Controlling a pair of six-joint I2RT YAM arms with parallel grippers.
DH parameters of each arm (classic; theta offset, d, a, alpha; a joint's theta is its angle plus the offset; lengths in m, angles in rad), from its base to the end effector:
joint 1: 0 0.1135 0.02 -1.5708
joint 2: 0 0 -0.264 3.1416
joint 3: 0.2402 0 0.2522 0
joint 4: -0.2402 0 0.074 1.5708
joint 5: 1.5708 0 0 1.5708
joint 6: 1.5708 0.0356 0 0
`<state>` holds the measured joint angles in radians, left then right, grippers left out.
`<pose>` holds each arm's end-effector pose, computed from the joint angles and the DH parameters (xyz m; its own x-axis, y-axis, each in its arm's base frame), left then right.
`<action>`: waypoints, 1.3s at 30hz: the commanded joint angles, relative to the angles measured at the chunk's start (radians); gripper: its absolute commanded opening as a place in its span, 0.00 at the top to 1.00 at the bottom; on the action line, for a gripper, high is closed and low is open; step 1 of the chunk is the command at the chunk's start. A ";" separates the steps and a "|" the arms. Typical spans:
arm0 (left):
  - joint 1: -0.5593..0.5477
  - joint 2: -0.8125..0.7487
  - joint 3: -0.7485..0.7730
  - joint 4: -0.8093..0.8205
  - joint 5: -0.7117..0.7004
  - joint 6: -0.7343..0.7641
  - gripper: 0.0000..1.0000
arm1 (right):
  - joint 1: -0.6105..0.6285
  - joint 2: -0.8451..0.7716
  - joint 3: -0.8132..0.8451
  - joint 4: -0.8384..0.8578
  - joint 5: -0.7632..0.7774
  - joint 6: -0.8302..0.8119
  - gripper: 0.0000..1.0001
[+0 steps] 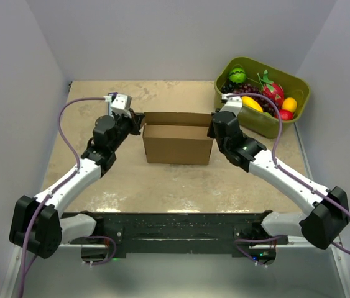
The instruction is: Fold the paper box
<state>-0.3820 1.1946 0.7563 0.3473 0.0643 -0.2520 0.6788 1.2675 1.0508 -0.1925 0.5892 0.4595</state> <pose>0.2584 -0.1063 0.2995 -0.1892 -0.1921 -0.9630 0.3967 0.8821 -0.2540 0.2368 0.1656 0.3302 -0.3331 0.2051 -0.9203 0.0251 0.9777 0.2087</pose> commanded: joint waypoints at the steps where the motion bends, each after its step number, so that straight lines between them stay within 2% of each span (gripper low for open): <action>1: -0.037 -0.007 -0.049 -0.047 0.020 -0.078 1.00 | 0.010 -0.016 -0.034 -0.001 -0.035 0.025 1.00; 13: -0.040 -0.009 0.046 -0.156 0.009 -0.227 1.00 | 0.011 -0.025 -0.061 0.002 -0.046 0.024 1.00; 21: -0.046 -0.027 -0.028 -0.051 0.037 -0.355 1.00 | 0.011 -0.019 -0.067 0.004 -0.049 0.025 1.00; 25: -0.061 -0.013 -0.009 -0.062 0.026 -0.346 1.00 | 0.010 -0.026 -0.074 0.005 -0.043 0.027 1.00; 33: -0.118 -0.058 -0.078 -0.033 -0.061 -0.346 1.00 | 0.010 -0.043 -0.084 0.004 -0.038 0.028 1.00; 38: -0.123 -0.064 -0.063 -0.034 -0.029 -0.196 1.00 | 0.011 -0.071 -0.064 -0.030 -0.038 0.015 1.00; 39: -0.123 -0.059 -0.055 -0.042 0.012 -0.134 1.00 | 0.010 -0.077 -0.060 -0.041 -0.038 0.011 0.92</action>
<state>-0.4683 1.1282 0.6971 0.3466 -0.0608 -0.5262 0.6750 1.2091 0.9897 -0.1699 0.6113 0.4591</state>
